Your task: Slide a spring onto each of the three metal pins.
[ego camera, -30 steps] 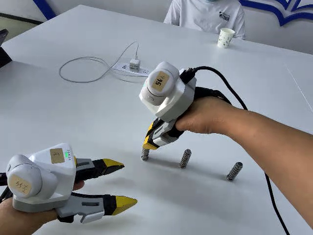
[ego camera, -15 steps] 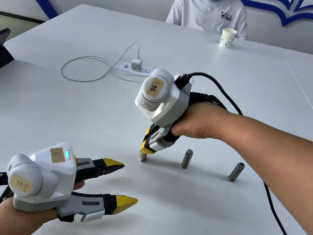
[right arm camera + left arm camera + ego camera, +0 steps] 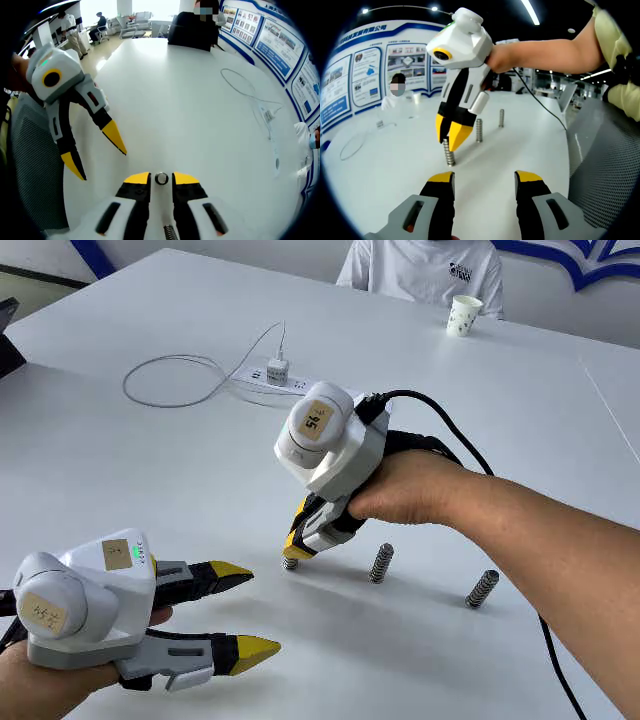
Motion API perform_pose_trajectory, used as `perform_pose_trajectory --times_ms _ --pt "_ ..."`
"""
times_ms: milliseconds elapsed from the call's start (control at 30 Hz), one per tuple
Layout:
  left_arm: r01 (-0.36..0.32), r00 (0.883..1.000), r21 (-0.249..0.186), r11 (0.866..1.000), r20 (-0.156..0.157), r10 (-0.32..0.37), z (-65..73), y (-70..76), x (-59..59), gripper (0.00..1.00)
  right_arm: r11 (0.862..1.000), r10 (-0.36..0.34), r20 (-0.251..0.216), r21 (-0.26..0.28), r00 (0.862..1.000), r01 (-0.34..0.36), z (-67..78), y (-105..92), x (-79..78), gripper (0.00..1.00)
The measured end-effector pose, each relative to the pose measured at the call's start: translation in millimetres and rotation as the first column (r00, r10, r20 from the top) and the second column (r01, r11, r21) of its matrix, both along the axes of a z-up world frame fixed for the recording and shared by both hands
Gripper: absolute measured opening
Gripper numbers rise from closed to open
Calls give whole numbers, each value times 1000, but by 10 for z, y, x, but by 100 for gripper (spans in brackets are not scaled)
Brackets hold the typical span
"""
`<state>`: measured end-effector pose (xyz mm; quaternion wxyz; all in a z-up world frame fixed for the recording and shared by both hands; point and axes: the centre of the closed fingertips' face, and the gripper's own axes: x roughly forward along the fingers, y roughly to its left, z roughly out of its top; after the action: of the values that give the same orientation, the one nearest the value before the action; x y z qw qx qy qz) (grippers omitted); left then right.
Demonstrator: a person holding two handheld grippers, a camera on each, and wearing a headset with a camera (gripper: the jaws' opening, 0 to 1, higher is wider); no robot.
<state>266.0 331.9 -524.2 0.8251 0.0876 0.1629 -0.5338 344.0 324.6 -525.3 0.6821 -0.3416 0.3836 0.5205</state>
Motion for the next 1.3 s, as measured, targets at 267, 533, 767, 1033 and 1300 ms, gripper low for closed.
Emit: perform_pose_trajectory --times_ms 267,533,767,1033,1300 --pt "-2 1000 -3 1000 2 2 18 -18 19 49 999 -24 17 26 1000 24 95 -92 18 20" --pt "-4 1000 -3 1000 5 4 39 -29 36 50 996 -61 35 60 998 59 173 -244 4 22" --pt "-3 1000 -1 1000 8 3 58 -35 49 50 990 -112 43 94 993 107 229 -418 -7 24" --pt "-2 1000 1 1000 8 2 69 -68 60 51 981 -160 57 123 986 152 286 -613 -17 27" --pt "-8 1000 2 1000 10 8 98 -73 65 51 970 -203 77 154 976 190 352 -790 -27 29"
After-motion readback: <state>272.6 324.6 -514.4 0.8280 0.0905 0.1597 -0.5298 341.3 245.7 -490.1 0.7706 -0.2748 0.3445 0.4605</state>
